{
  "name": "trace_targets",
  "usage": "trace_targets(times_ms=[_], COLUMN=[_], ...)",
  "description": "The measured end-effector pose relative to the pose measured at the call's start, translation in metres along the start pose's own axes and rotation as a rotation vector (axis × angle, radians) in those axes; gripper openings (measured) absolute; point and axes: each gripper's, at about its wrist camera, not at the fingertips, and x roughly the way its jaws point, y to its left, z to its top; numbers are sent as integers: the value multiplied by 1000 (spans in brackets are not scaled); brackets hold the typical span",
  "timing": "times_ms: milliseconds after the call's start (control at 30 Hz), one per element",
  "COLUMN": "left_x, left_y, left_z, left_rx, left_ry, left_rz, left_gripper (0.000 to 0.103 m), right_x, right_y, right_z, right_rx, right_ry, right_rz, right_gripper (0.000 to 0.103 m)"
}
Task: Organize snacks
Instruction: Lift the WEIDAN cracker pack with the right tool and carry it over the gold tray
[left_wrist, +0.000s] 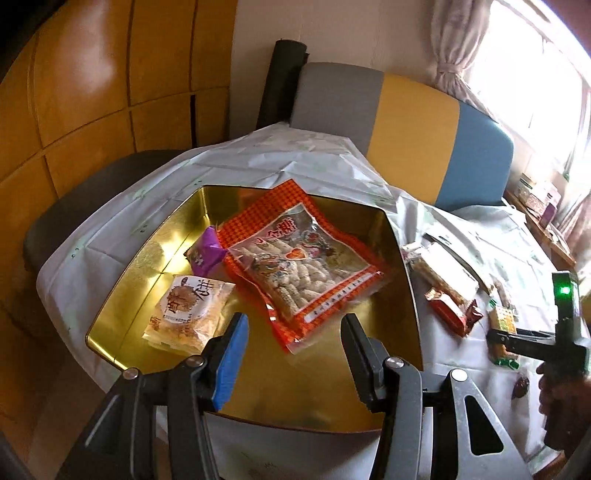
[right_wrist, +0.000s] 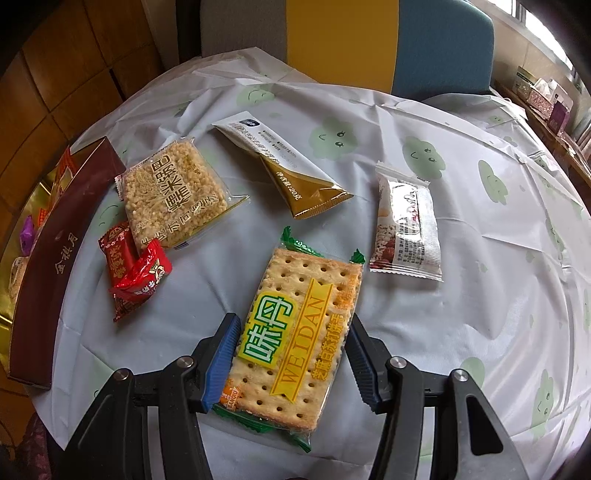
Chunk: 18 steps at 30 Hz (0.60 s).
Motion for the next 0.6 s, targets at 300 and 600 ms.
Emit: trace_targets(times_ms=[300,600], left_x=[-8,-14], left_y=[-8,-10], left_z=[-6,-9], left_rx=[33,46], left_ry=[-5,-6], left_rz=[-5,-7], left_gripper=[53,54], right_x=[-2,-4], right_y=[1,-1], right_z=[-1,-3], right_rx=[20,55], right_ry=[-22,-42], right_rz=[-18,-22], right_gripper=[56,52])
